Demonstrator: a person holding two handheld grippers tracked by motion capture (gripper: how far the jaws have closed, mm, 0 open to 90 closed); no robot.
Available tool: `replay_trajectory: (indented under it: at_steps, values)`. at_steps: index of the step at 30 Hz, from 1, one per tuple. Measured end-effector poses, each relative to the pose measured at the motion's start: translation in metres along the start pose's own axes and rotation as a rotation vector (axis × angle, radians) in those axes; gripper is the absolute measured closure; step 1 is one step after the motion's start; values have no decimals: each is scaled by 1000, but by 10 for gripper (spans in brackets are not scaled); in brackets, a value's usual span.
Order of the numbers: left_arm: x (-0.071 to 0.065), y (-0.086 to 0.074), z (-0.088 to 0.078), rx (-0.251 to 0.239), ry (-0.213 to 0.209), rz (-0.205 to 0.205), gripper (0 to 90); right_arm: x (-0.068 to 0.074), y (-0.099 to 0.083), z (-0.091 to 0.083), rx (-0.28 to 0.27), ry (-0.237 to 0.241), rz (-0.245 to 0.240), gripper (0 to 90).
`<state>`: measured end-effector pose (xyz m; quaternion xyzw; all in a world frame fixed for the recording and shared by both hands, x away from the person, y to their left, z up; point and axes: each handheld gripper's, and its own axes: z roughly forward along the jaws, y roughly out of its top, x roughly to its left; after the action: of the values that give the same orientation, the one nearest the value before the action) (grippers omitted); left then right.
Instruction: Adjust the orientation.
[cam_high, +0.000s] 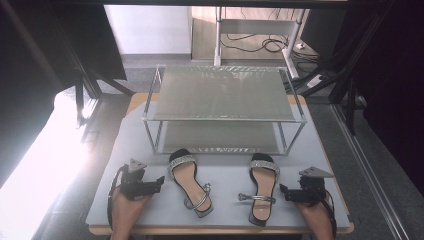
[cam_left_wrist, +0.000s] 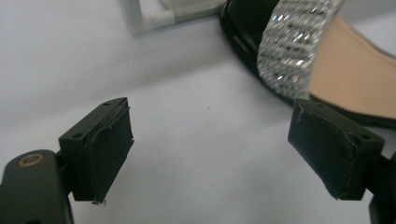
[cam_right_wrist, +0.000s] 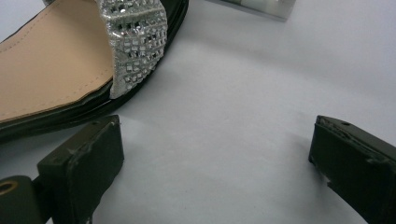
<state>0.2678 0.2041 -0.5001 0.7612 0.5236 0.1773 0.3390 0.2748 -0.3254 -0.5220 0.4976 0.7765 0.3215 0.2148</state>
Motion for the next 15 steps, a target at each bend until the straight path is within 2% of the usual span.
replay_trajectory:
  at_steps: [5,8,11,15]
  values:
    - [-11,14,0,-19,-42,8,143,0,0,0,0,-1,0,27]
    - [-14,18,1,-23,-48,10,144,0,0,0,-1,-1,-1,27]
    - [-19,23,6,-20,-60,12,177,0,0,0,0,-1,-2,27]
    - [-26,26,21,5,-68,2,230,0,0,0,-1,-1,-1,28]
